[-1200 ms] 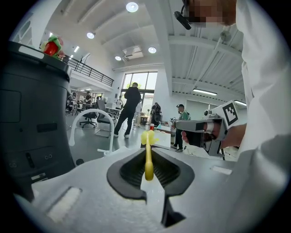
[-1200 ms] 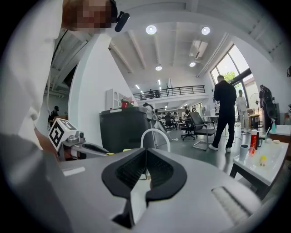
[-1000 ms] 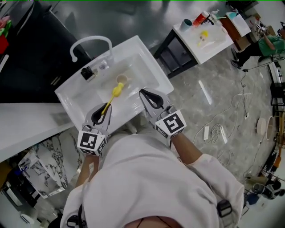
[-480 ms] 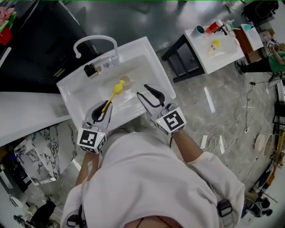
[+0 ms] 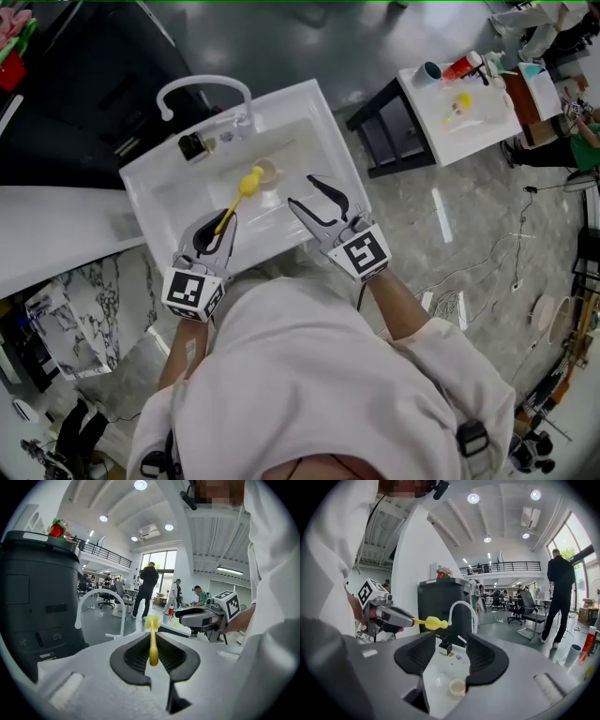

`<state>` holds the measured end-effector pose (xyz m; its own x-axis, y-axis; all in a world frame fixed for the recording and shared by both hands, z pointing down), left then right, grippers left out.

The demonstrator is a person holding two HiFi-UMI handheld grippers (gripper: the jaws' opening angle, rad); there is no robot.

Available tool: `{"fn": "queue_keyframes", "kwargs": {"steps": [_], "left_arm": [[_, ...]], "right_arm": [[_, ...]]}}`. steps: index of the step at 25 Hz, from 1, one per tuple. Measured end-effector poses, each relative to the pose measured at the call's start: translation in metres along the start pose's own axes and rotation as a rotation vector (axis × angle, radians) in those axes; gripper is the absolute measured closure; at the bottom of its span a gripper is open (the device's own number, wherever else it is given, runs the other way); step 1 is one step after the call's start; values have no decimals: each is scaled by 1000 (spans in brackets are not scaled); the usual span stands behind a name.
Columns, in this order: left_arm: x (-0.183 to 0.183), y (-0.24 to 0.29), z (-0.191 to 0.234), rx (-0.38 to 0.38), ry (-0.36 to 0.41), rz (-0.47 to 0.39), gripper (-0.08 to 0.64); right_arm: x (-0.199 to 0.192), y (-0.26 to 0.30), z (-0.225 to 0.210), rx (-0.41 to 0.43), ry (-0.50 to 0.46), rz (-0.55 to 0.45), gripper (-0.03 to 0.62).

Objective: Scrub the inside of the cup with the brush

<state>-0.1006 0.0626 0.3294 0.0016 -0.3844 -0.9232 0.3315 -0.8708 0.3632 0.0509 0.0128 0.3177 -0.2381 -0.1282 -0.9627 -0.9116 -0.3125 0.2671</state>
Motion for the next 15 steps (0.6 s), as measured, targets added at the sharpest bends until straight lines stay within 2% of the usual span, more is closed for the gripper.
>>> {"fn": "queue_keyframes", "kwargs": {"steps": [10,15], "left_arm": [[-4,6,8,37,-17,19,520],[-7,9,11,54,-22,32,520]], "right_arm": [[-43,25,-20,73,-114,152,386],[-82,35,-30,97,-146,262,387]]}}
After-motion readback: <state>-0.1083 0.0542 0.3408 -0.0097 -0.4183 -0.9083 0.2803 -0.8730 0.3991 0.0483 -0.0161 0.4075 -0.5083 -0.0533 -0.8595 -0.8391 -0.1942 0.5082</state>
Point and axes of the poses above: the fingertips, and each gripper's own axes: y forward along the fingers, z to its left, x out of its top, the point moved 3 cm from there along -y, backward along the fingers, and after that the axes turned 11 degrees about x, right-handed, at the moved point
